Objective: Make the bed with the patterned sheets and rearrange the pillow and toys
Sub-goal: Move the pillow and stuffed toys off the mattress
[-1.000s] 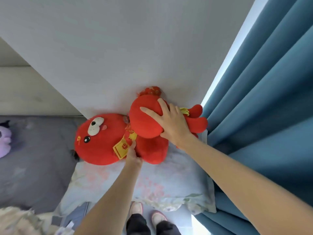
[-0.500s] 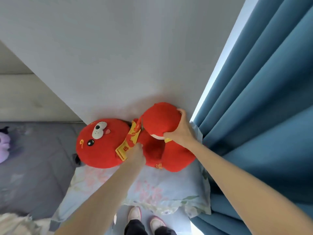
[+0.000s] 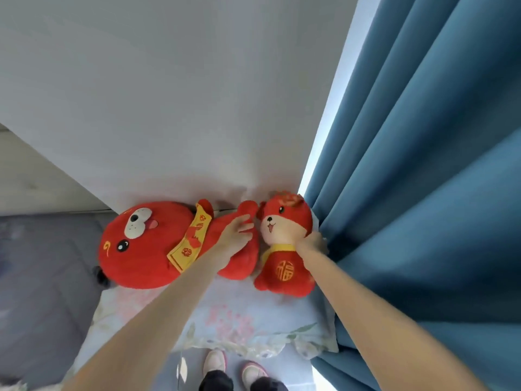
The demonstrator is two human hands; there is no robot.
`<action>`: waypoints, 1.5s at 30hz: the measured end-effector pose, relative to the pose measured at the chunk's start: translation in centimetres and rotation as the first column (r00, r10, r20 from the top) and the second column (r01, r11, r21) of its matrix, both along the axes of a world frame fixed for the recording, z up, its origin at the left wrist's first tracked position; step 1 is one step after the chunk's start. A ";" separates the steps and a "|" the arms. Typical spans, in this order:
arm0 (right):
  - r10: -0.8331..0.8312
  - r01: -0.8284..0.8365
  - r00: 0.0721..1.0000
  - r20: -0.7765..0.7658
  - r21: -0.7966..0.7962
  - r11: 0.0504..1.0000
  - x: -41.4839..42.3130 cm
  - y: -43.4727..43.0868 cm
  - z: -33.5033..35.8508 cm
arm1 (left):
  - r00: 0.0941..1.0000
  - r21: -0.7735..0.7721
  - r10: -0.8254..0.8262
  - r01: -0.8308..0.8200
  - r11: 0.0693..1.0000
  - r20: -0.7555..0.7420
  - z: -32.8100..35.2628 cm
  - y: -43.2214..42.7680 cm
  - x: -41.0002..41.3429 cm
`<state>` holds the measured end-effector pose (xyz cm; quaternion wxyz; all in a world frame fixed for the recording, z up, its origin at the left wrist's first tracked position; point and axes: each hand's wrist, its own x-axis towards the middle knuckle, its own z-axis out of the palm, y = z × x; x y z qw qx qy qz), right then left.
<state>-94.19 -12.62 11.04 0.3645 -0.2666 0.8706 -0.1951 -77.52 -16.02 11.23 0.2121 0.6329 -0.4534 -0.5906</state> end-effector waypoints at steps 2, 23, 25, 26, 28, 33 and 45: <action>0.065 -0.065 0.998 0.005 -0.032 0.997 0.0 0.1 0.1 | 0.990 -0.042 -0.091 0.096 0.994 0.104 -0.4 0.1 0.3; 0.311 -0.363 0.914 0.260 0.185 0.913 -2.1 -2.7 -3.5 | 0.688 -0.013 -0.330 0.442 0.897 0.646 -2.9 -2.1 3.2; 0.352 -0.404 0.901 0.252 0.195 0.894 -1.6 -2.4 -4.2 | 0.672 -0.032 -0.329 0.464 0.885 0.663 -3.0 -2.2 3.7; 0.379 -0.418 0.899 0.219 0.178 0.891 -1.4 -2.3 -4.9 | 0.664 -0.039 -0.335 0.481 0.876 0.669 -3.2 -2.2 3.9; 0.470 -0.476 0.879 0.079 0.150 0.866 -0.6 -2.0 -5.8 | 0.641 -0.039 -0.365 0.525 0.850 0.676 -3.6 -1.8 4.2; 0.651 -0.573 0.699 -0.296 0.313 0.758 1.0 -1.5 -6.5 | 0.587 -0.024 -0.378 0.562 0.827 0.716 -4.8 -1.4 3.5; 0.635 -0.628 0.714 -0.297 0.130 0.767 1.1 -0.5 -0.3 | 0.781 -0.204 -0.148 0.332 0.921 0.607 -0.4 -0.2 4.2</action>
